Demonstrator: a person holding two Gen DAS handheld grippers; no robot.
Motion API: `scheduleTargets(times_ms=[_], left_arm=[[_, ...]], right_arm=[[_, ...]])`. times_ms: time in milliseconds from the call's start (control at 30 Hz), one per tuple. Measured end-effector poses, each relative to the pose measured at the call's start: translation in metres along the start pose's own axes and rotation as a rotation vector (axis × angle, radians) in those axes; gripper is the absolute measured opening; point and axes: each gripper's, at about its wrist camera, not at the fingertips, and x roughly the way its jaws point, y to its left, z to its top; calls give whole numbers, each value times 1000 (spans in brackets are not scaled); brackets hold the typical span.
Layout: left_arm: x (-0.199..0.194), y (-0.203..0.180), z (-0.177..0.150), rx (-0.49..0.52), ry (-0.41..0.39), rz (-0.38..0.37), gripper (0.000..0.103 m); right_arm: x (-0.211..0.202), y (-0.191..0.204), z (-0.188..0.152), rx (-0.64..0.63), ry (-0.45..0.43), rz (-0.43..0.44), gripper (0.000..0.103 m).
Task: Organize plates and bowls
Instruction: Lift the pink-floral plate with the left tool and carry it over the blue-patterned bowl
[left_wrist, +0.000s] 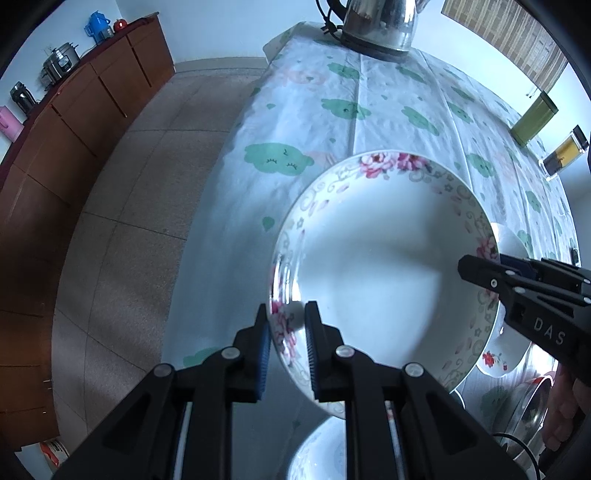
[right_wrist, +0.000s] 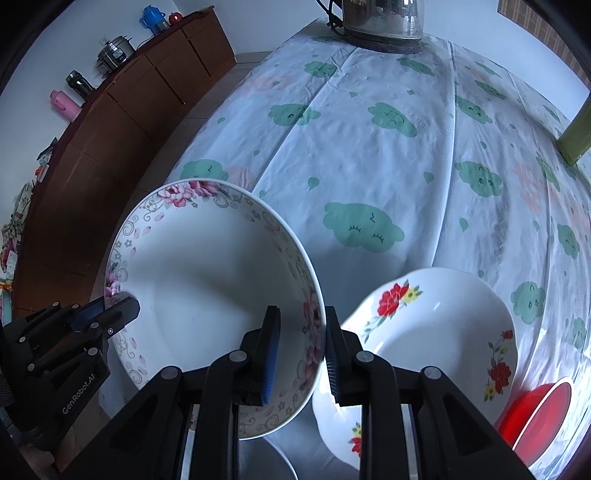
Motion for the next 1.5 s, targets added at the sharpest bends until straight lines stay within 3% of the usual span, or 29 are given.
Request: scheduleTargets(times_ms=[1500], left_arm=[[-36, -7, -79, 30, -9, 27, 15]], right_arm=[[-32, 18, -103, 15, 34, 29, 25]])
